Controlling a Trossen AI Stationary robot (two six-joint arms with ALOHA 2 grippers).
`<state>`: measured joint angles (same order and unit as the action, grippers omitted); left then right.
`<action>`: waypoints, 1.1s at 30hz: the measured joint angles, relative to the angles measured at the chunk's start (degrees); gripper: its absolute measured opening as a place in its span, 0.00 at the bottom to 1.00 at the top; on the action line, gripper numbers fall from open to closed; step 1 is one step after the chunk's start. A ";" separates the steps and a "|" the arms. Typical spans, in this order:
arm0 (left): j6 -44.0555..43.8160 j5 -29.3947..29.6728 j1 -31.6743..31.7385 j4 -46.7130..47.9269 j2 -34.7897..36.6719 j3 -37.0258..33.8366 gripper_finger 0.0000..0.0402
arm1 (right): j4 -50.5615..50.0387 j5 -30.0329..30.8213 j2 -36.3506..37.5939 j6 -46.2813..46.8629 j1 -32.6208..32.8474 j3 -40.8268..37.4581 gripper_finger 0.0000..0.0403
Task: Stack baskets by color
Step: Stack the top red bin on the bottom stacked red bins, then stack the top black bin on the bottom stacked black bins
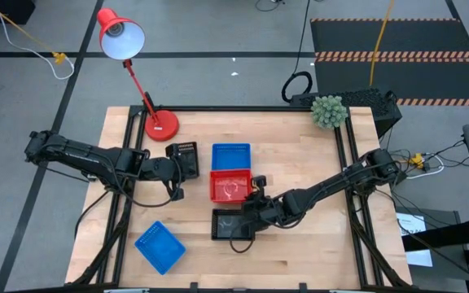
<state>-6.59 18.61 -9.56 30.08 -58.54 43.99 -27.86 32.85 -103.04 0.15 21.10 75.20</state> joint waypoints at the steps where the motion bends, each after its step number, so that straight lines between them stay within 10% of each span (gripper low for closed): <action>1: 0.00 0.00 0.00 -0.14 0.00 0.00 0.06 | 0.01 0.01 0.00 0.45 -0.09 0.00 0.08; 33: -4.72 -1.19 -1.00 2.88 0.02 -1.54 0.07 | -1.11 -0.17 9.57 0.25 4.15 0.00 0.28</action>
<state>-11.31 17.42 -10.56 32.96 -58.52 42.45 -28.97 32.69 -93.47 0.40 25.26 75.20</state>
